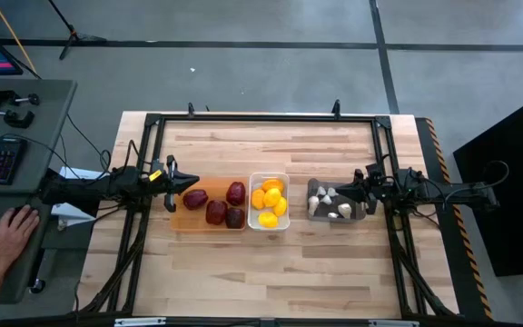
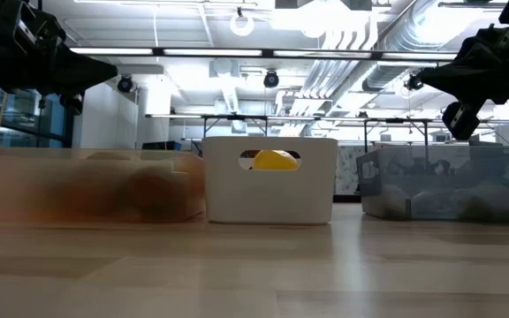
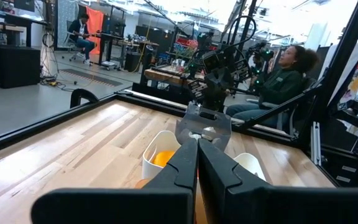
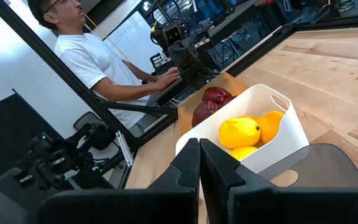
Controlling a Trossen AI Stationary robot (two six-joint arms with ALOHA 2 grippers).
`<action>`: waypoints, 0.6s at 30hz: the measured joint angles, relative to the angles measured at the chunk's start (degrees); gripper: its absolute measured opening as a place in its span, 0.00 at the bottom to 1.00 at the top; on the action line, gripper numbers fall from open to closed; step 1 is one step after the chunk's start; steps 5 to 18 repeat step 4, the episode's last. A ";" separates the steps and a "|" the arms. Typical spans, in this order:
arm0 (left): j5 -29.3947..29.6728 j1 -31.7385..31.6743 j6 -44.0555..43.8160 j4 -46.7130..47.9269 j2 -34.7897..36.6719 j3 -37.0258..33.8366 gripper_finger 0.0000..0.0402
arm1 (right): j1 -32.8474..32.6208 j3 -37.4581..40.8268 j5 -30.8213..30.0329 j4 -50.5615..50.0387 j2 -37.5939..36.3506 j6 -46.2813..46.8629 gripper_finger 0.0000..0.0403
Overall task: Sort produce into baskets
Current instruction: Return to Home Position
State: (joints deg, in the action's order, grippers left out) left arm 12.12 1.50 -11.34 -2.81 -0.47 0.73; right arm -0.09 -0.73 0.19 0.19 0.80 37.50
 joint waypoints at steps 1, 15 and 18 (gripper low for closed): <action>0.00 0.00 -0.02 0.02 0.00 0.00 0.00 | 0.00 0.00 0.00 0.00 0.00 -0.02 0.00; 0.01 0.00 0.00 0.01 0.00 0.00 0.00 | 0.01 0.00 0.00 0.00 0.00 0.00 0.00; 0.01 0.00 0.00 0.01 0.00 0.00 0.00 | 0.01 0.00 0.00 0.00 0.00 0.00 0.00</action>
